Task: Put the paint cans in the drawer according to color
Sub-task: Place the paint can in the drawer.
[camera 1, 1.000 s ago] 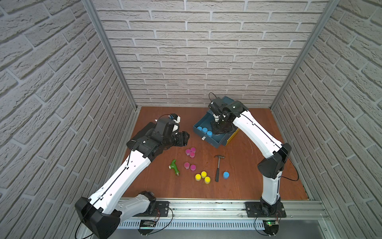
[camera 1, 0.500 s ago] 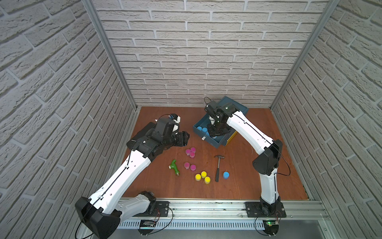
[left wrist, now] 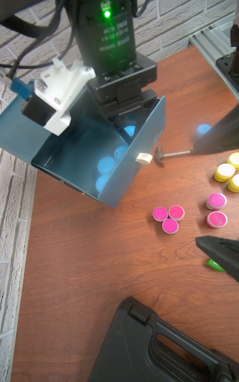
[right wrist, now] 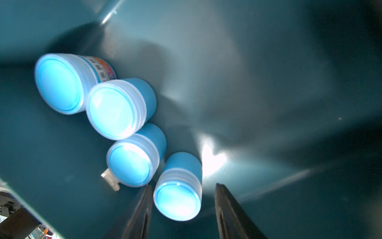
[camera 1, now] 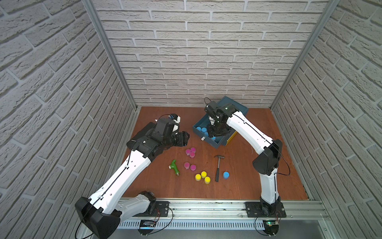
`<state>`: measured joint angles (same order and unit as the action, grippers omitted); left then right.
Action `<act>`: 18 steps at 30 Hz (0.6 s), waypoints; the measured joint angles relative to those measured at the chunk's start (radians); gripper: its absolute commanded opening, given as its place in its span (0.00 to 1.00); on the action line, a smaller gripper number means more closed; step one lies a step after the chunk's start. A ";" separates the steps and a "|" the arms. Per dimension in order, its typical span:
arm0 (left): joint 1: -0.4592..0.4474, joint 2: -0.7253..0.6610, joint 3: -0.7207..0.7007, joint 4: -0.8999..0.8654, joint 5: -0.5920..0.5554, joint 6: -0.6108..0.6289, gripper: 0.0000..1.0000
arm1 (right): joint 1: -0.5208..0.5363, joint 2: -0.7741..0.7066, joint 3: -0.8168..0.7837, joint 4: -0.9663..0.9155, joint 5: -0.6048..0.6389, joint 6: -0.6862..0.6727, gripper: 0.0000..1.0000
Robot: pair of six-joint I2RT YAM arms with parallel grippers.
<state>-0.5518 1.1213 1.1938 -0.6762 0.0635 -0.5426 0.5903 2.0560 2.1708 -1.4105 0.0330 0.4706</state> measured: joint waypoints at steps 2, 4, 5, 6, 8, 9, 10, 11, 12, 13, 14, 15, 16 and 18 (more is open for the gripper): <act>0.000 0.000 0.000 0.000 0.000 0.000 0.68 | 0.000 0.000 0.000 0.001 0.000 0.000 0.54; -0.002 0.000 0.000 0.000 0.000 0.000 0.68 | 0.000 -0.002 0.000 0.002 0.001 0.001 0.52; -0.002 0.000 0.000 0.000 0.000 0.000 0.68 | -0.001 -0.003 0.000 0.002 0.001 0.003 0.51; -0.003 0.000 0.000 0.000 0.000 0.000 0.68 | -0.001 -0.003 0.000 0.003 0.002 0.005 0.51; -0.006 0.000 0.000 0.000 0.000 0.000 0.68 | -0.001 -0.006 0.002 0.003 0.004 0.008 0.49; -0.006 0.000 0.000 0.000 0.000 0.000 0.68 | -0.001 -0.007 0.004 0.003 0.005 0.011 0.49; -0.006 0.000 0.000 0.000 0.000 0.000 0.68 | -0.001 -0.010 0.007 0.004 0.009 0.013 0.49; -0.006 0.000 0.000 0.000 0.000 0.000 0.68 | -0.002 -0.018 0.007 0.005 0.014 0.016 0.49; -0.006 0.000 0.000 0.000 0.000 0.000 0.68 | -0.002 -0.027 0.007 0.005 0.018 0.018 0.49; -0.006 0.000 0.000 0.000 0.000 0.000 0.68 | -0.002 -0.041 0.007 0.005 0.023 0.021 0.49; -0.006 0.000 0.000 0.000 0.000 0.000 0.68 | -0.003 -0.059 0.007 0.005 0.028 0.026 0.49; -0.007 0.000 0.000 0.000 0.000 0.000 0.68 | -0.004 -0.078 0.007 0.005 0.034 0.030 0.49; -0.007 0.000 0.000 0.000 0.000 0.000 0.68 | -0.004 -0.101 0.007 0.005 0.041 0.035 0.49; -0.009 0.000 0.000 0.000 0.000 0.000 0.68 | -0.004 -0.153 0.004 0.008 0.056 0.048 0.49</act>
<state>-0.5610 1.1213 1.1938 -0.6758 0.0635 -0.5426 0.5861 1.9034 2.1750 -1.4029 0.0895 0.5186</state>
